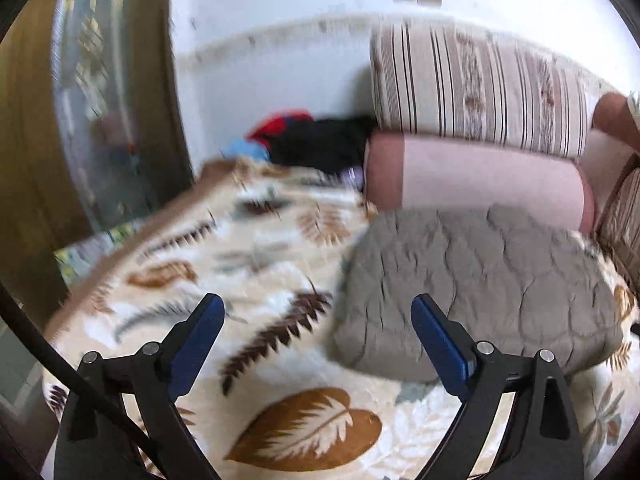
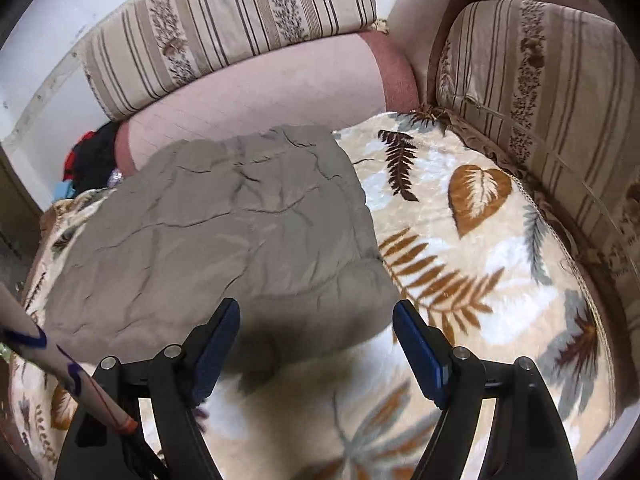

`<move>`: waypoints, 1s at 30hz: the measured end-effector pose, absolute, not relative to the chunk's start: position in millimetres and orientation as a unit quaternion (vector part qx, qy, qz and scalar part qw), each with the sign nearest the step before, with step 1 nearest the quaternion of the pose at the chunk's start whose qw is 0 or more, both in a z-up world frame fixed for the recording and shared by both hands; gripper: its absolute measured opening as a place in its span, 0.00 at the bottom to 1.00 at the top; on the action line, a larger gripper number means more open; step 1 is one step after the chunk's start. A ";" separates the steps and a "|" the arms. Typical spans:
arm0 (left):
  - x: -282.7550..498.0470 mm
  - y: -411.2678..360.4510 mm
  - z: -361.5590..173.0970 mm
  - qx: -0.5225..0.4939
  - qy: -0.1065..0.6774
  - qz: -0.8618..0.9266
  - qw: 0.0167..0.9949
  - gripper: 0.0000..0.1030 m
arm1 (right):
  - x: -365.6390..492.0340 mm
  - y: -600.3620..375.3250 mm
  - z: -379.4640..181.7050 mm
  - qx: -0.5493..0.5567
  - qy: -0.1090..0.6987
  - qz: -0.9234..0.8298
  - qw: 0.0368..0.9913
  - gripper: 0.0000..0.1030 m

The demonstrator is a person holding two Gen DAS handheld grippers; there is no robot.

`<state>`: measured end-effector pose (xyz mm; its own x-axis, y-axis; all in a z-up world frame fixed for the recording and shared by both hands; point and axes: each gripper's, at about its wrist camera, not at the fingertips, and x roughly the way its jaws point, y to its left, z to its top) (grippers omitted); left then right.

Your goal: Fold large clothes

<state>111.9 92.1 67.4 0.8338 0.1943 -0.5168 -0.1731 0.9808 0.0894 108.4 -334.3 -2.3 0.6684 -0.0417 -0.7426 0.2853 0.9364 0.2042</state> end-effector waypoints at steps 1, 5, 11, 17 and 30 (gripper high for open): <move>103.0 91.7 76.2 0.019 0.257 0.101 0.961 0.94 | 101.5 -329.8 -0.1 0.152 0.395 -0.089 0.902 0.81; 73.1 93.1 99.3 0.000 0.221 0.110 0.969 0.98 | 73.0 -308.3 8.7 0.136 0.387 -0.084 0.908 0.81; 34.8 87.8 107.5 -0.024 0.216 0.087 0.972 0.98 | 37.8 -282.5 3.8 0.140 0.398 -0.073 0.904 0.82; 10.4 76.3 111.5 -0.004 0.202 0.100 0.974 0.98 | 18.7 -261.7 -6.3 0.129 0.410 -0.066 0.900 0.83; 13.6 62.3 87.8 -0.021 0.266 0.040 0.963 0.98 | 3.7 -233.0 -1.4 0.086 0.400 -0.065 0.910 0.83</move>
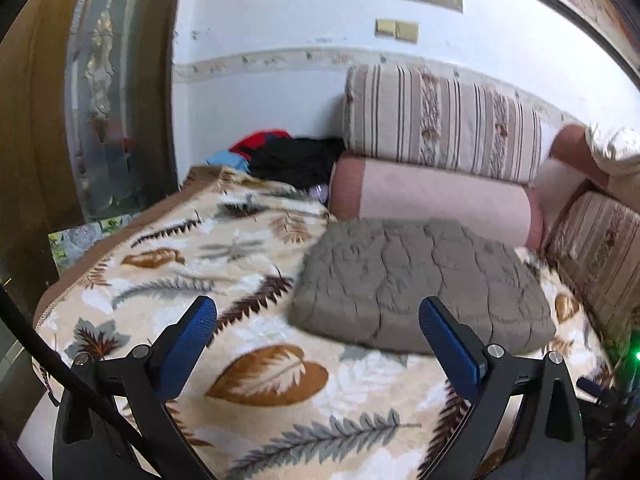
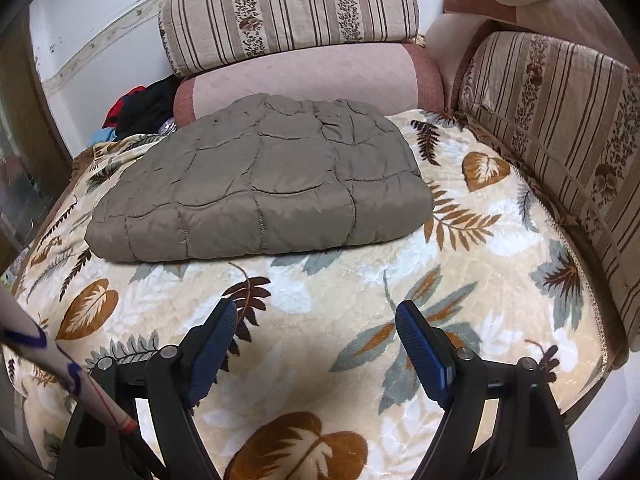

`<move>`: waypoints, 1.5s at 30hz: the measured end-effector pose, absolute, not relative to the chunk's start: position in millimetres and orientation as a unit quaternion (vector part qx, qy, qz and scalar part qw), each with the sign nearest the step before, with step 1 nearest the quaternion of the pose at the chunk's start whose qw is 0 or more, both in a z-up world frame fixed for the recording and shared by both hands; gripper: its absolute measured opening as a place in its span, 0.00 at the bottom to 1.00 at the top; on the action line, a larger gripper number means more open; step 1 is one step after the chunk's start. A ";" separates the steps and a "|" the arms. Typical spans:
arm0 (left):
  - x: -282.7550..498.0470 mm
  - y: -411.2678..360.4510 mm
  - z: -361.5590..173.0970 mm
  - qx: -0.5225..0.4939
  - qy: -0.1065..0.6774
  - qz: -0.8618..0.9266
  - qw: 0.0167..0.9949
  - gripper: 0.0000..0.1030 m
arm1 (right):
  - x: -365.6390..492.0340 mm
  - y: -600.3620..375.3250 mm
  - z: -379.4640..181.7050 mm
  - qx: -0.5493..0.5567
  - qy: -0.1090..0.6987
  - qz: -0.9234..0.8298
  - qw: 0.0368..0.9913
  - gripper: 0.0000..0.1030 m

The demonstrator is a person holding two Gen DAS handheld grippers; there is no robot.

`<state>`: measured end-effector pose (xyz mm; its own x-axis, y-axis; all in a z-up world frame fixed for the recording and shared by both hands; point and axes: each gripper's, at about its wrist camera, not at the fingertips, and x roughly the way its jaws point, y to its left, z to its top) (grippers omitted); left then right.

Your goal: Fold large clothes

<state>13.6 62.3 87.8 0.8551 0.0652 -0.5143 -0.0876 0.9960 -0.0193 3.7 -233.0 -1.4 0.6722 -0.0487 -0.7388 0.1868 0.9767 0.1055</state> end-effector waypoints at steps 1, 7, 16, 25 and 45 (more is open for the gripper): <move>14.0 59.7 84.6 -0.015 0.272 0.040 0.961 0.98 | 3.1 -231.6 -1.9 0.083 0.399 -0.065 0.911 0.84; 18.4 47.6 67.9 -0.012 0.296 0.021 0.955 0.98 | 3.6 -222.2 -8.0 0.063 0.405 -0.066 0.910 0.84; 30.2 34.4 42.9 0.004 0.347 0.015 0.938 0.98 | 9.7 -213.5 -21.6 0.051 0.425 -0.066 0.901 0.84; 35.7 25.4 27.5 0.021 0.371 0.012 0.928 0.98 | 13.5 -211.9 -28.3 0.047 0.436 -0.072 0.896 0.84; 42.5 17.3 1.3 0.015 0.419 -0.004 0.908 0.98 | 17.9 -208.7 -40.4 0.038 0.455 -0.079 0.886 0.84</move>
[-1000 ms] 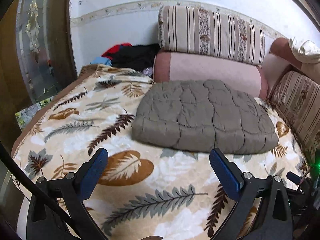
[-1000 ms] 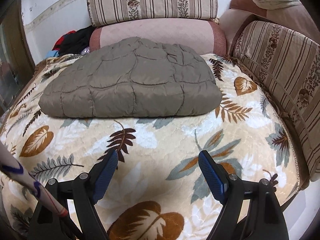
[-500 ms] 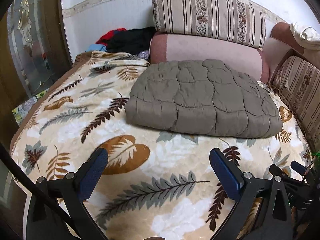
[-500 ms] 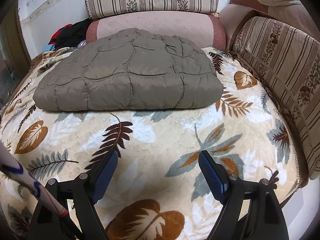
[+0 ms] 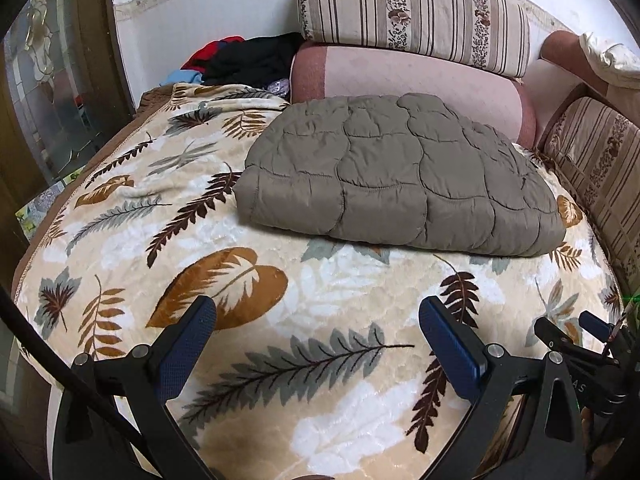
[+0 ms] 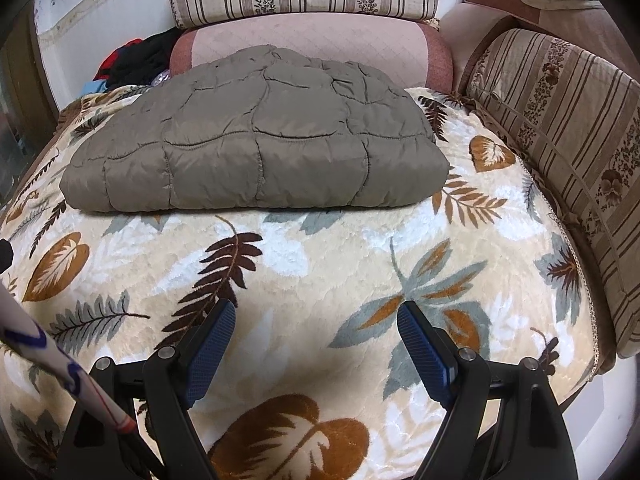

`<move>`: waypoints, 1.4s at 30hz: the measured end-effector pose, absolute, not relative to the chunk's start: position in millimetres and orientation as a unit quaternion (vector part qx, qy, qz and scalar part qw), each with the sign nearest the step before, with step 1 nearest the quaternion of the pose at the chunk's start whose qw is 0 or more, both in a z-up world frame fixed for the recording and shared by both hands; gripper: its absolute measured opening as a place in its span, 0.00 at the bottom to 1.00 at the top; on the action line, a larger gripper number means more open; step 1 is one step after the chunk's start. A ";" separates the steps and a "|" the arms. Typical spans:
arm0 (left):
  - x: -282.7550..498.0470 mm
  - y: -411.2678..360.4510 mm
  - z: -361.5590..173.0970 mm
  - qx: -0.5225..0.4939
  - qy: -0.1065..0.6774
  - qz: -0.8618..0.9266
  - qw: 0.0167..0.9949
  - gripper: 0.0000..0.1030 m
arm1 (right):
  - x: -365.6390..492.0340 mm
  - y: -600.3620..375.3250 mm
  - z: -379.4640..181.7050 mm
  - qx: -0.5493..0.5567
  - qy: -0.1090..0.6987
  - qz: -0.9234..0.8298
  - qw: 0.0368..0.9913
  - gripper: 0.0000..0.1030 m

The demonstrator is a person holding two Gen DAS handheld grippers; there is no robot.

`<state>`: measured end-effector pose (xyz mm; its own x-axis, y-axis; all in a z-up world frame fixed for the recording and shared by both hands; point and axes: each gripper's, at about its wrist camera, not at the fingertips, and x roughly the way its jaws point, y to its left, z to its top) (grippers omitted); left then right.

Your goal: Fold large clothes

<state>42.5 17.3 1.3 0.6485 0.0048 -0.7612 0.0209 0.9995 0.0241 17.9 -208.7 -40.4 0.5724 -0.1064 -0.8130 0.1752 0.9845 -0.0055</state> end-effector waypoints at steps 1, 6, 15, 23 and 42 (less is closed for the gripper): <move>42.5 17.0 0.7 0.016 0.420 -0.005 0.907 0.98 | 18.0 -208.5 -40.8 0.038 0.456 -0.079 0.886 0.84; 43.5 16.1 -3.7 0.015 0.427 -0.006 0.904 0.98 | 18.3 -208.4 -41.6 0.037 0.457 -0.079 0.885 0.85; 45.8 14.7 -10.5 0.020 0.436 -0.004 0.900 0.98 | 20.4 -208.3 -46.0 0.034 0.463 -0.080 0.882 0.85; 46.8 13.3 -15.8 0.021 0.442 -0.004 0.897 0.98 | 21.6 -205.2 -47.0 0.019 0.466 -0.086 0.881 0.85; 46.9 13.9 -20.6 0.019 0.448 -0.007 0.894 0.98 | 23.1 -205.5 -47.5 0.012 0.476 -0.102 0.874 0.86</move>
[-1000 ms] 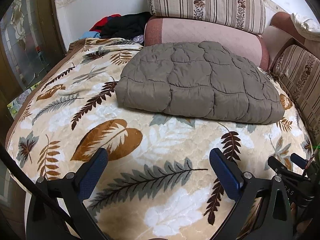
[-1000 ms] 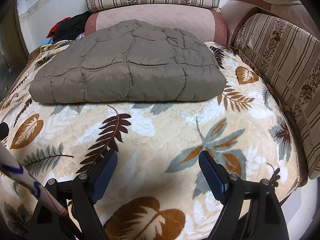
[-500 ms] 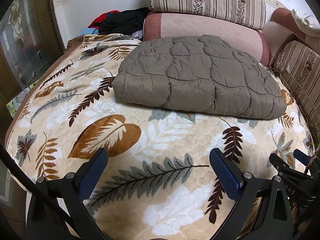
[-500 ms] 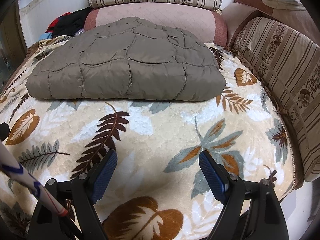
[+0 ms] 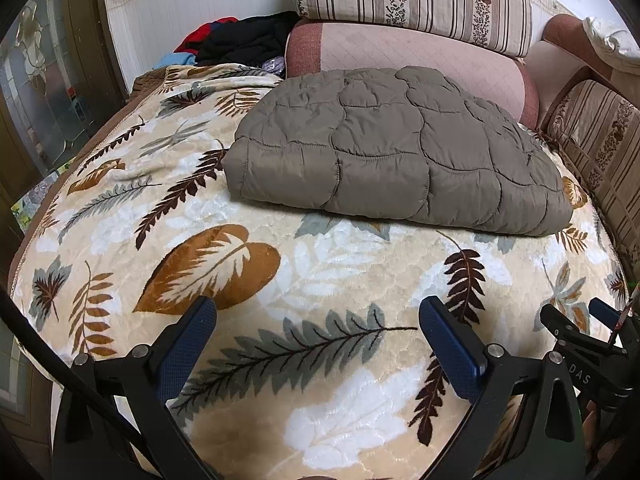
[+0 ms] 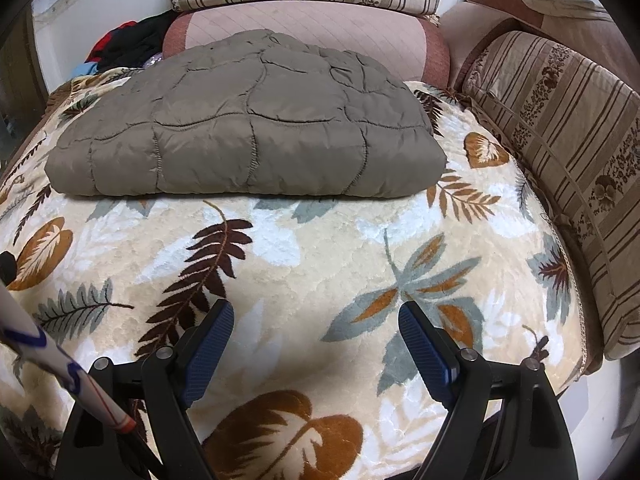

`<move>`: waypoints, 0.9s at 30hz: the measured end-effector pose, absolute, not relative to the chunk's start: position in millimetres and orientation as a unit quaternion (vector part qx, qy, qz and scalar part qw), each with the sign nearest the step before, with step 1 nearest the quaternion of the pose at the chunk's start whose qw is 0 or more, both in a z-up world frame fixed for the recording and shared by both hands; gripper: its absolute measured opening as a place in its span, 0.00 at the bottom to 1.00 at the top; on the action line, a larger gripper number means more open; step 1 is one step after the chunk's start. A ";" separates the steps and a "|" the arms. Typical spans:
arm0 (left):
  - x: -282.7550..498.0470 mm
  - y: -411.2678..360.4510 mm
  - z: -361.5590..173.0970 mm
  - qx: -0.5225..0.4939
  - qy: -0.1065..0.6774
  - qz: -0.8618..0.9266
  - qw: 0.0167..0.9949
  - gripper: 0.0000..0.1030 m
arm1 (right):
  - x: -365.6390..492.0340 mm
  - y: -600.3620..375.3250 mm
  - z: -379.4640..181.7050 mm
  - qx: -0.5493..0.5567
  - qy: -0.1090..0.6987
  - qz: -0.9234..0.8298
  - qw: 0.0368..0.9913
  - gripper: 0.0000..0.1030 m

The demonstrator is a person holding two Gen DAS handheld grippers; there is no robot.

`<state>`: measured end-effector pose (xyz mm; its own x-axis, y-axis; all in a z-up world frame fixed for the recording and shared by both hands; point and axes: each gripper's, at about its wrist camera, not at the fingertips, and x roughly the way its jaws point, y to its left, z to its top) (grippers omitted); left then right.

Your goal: Fold large clothes

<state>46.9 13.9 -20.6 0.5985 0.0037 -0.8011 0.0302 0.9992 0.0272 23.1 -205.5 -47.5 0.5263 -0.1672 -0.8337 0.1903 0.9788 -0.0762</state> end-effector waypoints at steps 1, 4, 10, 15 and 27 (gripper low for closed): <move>46.9 13.8 -20.6 0.019 0.448 -0.007 0.894 0.98 | 22.8 -206.0 -47.2 0.012 0.476 -0.103 0.873 0.86; 46.1 14.0 -22.5 0.018 0.451 -0.007 0.892 0.98 | 22.3 -205.0 -46.4 0.008 0.476 -0.105 0.873 0.86; 44.6 12.7 -24.6 0.018 0.452 -0.009 0.892 0.98 | 21.8 -200.9 -46.1 0.001 0.477 -0.100 0.873 0.86; 43.3 12.1 -24.1 0.020 0.452 -0.011 0.892 0.98 | 21.6 -199.7 -46.2 -0.001 0.477 -0.101 0.873 0.86; 41.5 11.0 -23.2 0.017 0.457 -0.014 0.889 0.98 | 19.4 -199.8 -45.7 0.003 0.480 -0.102 0.871 0.87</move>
